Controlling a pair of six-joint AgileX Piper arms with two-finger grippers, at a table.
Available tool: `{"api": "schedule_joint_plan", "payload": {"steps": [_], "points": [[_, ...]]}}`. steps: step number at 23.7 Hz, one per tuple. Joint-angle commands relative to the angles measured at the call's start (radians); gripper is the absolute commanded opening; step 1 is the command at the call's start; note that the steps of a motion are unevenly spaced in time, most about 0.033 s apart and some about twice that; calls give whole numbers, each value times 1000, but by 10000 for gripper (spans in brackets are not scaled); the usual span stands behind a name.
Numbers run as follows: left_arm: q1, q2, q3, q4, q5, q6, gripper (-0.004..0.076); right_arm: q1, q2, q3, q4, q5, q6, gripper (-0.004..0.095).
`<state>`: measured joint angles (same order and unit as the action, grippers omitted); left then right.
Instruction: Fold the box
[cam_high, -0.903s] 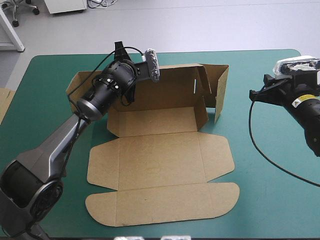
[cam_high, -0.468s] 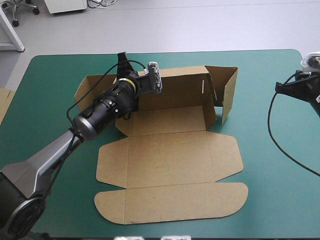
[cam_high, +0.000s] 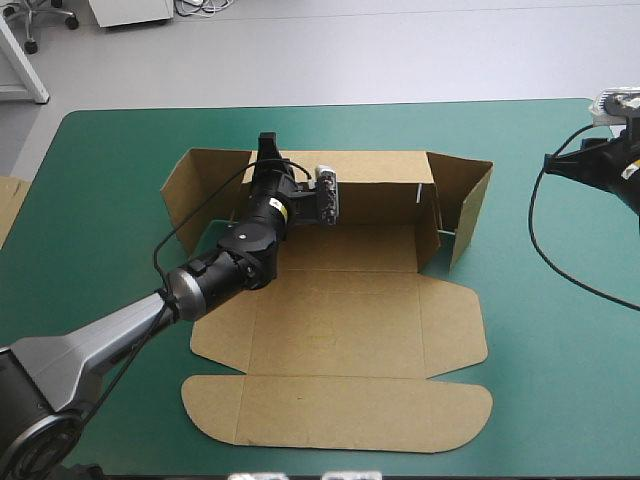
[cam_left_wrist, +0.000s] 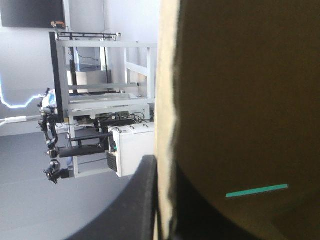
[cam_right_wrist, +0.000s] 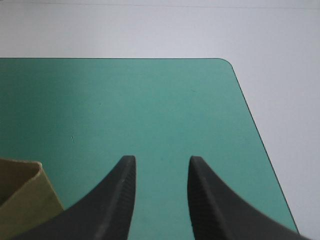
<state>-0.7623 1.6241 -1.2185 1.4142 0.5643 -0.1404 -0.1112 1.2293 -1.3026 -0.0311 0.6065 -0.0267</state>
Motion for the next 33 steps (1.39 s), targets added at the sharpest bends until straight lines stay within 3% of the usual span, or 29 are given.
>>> {"api": "schedule_joint_plan", "payload": {"steps": [1, 3, 5, 6, 7, 8, 9, 11, 13, 16, 23, 33], "points": [[-50, -54, -4, 106, 23, -94, -10, -9, 19, -40, 15, -45, -1, 307], [-74, -54, 6, 104, 47, -112, -10, -21, 66, -40, 64, -30, -24, 305], [-76, -54, 6, 104, 66, -120, -10, -73, 111, -40, 200, -19, -98, 305], [-76, -54, 6, 94, 93, -120, -10, -137, 142, -40, 381, 5, -209, 304], [-76, -54, 6, 85, 102, -122, -10, -169, 157, -40, 473, 19, -280, 304], [-76, -54, 6, 58, 114, -122, -10, -255, 199, -40, 706, 73, -432, 304], [-76, -54, 6, 53, 118, -122, -10, -319, 238, -40, 864, 129, -522, 304], [-76, -54, 6, 55, 91, -120, -10, -390, 318, -40, 1047, 244, -638, 304], [-76, -54, 6, 55, 84, -117, -10, -404, 383, -40, 1118, 303, -670, 298], [-76, -54, 6, 55, 82, -117, -10, -364, 436, -42, 1165, 330, -729, 277], [-76, -54, 6, 56, 57, -117, -10, -220, 458, -149, 1031, 219, -655, 277], [-76, -52, 6, 115, 46, -117, -10, -172, 542, -248, 1017, 336, -655, 277]]}}
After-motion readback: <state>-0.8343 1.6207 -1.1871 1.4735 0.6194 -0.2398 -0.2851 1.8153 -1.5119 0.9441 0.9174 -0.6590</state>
